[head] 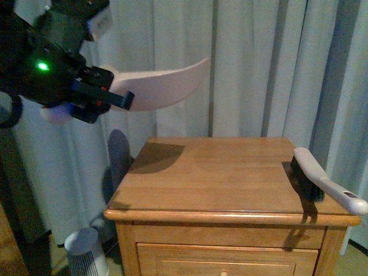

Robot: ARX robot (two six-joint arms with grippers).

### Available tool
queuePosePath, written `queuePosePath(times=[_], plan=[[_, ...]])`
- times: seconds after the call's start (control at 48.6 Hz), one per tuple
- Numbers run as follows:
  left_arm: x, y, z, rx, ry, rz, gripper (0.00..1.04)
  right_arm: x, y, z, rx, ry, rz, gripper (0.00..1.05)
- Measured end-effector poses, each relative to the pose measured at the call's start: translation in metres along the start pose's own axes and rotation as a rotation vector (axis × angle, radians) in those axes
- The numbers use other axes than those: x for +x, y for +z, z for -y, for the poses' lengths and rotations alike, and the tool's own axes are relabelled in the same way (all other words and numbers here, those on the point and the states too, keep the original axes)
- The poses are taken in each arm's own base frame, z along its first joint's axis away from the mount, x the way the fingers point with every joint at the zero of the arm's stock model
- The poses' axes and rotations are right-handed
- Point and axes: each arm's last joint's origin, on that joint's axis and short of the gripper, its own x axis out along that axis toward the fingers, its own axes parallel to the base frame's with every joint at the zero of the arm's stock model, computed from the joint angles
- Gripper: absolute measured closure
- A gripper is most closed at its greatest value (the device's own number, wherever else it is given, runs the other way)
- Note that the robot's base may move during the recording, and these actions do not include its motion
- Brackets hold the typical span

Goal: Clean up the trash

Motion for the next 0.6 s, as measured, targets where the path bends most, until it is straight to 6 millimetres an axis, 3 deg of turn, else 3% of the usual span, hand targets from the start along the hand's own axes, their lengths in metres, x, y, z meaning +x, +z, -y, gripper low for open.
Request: queuePosePath(times=[0.144, 0.226, 0.247, 0.288, 0.412, 0.597], plan=[[-0.047, 0.001, -0.009, 0.014, 0.003, 0.099, 0.77, 0.000, 0.000, 0.000, 0.000, 0.000, 0.000, 0.07], [-0.083, -0.001, -0.022, 0.029, 0.036, 0.175, 0.77, 0.000, 0.000, 0.000, 0.000, 0.000, 0.000, 0.07], [-0.101, -0.002, -0.030, 0.022, 0.051, 0.205, 0.77, 0.000, 0.000, 0.000, 0.000, 0.000, 0.000, 0.07], [-0.113, -0.005, -0.036, 0.024, 0.066, 0.227, 0.77, 0.000, 0.000, 0.000, 0.000, 0.000, 0.000, 0.07], [-0.144, -0.018, -0.054, 0.023, 0.112, 0.257, 0.77, 0.000, 0.000, 0.000, 0.000, 0.000, 0.000, 0.07], [-0.169, -0.035, -0.066, 0.010, 0.142, 0.270, 0.77, 0.000, 0.000, 0.000, 0.000, 0.000, 0.000, 0.07]])
